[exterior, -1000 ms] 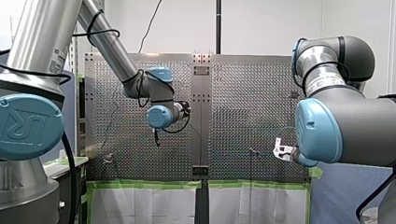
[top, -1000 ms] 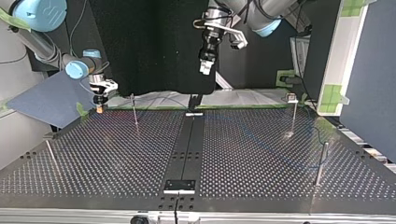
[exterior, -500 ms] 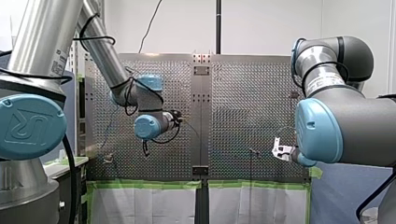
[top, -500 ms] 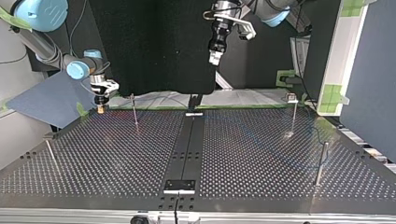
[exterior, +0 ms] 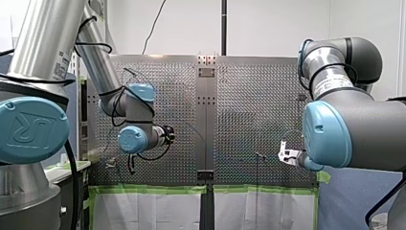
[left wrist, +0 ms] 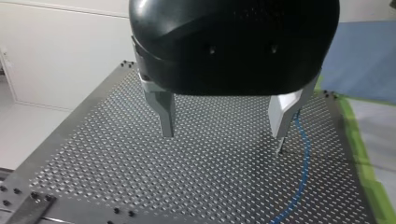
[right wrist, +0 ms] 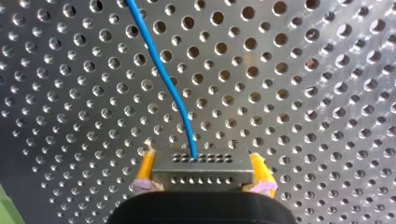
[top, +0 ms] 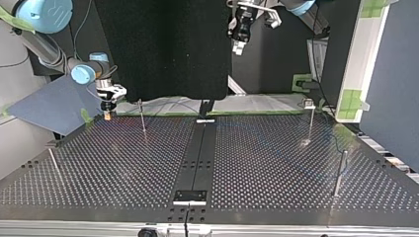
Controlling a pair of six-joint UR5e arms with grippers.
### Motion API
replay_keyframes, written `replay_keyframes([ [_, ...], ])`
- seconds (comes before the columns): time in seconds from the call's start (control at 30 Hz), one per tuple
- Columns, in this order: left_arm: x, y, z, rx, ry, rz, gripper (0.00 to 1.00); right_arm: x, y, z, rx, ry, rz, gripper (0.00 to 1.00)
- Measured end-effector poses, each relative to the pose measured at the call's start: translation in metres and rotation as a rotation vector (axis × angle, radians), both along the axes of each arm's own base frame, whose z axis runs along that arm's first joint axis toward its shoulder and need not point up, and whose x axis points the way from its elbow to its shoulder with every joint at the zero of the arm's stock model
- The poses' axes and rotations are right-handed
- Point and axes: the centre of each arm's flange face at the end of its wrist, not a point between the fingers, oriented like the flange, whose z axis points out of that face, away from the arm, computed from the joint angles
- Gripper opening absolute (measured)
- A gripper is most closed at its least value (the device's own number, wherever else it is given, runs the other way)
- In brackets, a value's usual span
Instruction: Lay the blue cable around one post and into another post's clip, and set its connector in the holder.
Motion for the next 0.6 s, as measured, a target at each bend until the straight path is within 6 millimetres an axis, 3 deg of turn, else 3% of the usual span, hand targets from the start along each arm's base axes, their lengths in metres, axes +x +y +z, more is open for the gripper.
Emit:
replay_keyframes([
  [0.2,-0.0125,0.0109,-0.0082,0.009,0.015,0.0,1.0,0.0014,0.0004,0.0,0.0,0.0,0.002,0.0],
  [0.6,-0.008,0.0071,-0.0025,-0.063,-0.037,-0.006,1.0,0.0028,0.0007,0.0001,-0.001,0.002,0.002,0.0],
])
